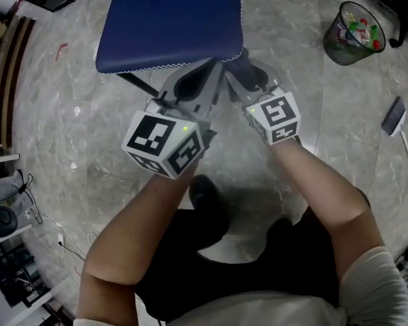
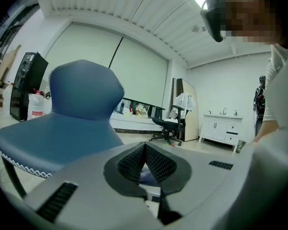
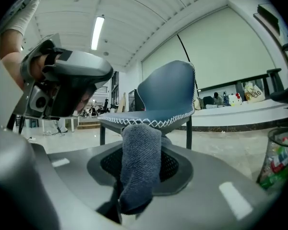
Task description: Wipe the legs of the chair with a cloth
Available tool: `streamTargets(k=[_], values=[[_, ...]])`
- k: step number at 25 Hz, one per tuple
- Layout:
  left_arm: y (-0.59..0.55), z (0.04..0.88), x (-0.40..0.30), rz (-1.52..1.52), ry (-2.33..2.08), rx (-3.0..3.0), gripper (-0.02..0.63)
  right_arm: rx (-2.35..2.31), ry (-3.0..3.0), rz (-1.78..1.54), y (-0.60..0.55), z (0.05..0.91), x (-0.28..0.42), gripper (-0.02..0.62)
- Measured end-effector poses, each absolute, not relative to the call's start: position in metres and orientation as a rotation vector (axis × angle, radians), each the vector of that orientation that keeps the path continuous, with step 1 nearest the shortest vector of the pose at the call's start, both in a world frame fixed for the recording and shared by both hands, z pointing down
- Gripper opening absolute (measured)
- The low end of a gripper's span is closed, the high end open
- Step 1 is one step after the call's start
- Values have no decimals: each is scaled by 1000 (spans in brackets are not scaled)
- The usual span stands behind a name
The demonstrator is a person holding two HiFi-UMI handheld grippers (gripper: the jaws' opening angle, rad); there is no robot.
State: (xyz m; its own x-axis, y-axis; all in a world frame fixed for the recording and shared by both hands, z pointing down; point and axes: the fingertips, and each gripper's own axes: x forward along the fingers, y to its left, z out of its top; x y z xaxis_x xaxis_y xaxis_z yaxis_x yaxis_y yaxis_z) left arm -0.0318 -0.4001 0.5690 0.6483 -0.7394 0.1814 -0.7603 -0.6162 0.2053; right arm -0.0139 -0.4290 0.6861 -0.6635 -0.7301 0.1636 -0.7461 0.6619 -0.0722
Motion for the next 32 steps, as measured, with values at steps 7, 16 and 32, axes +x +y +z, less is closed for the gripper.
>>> streamTargets(k=[7, 16, 32], values=[[-410, 588, -28, 118, -1204, 2563, 5, 1211, -2760, 168, -434, 714, -15, 139], [-418, 607, -18, 136, -1156, 2566, 5, 1096, -2547, 393, -422, 886, -21, 147], [-416, 597, -22, 92, -1142, 2591, 5, 990, -2486, 318, -422, 868, -25, 144]])
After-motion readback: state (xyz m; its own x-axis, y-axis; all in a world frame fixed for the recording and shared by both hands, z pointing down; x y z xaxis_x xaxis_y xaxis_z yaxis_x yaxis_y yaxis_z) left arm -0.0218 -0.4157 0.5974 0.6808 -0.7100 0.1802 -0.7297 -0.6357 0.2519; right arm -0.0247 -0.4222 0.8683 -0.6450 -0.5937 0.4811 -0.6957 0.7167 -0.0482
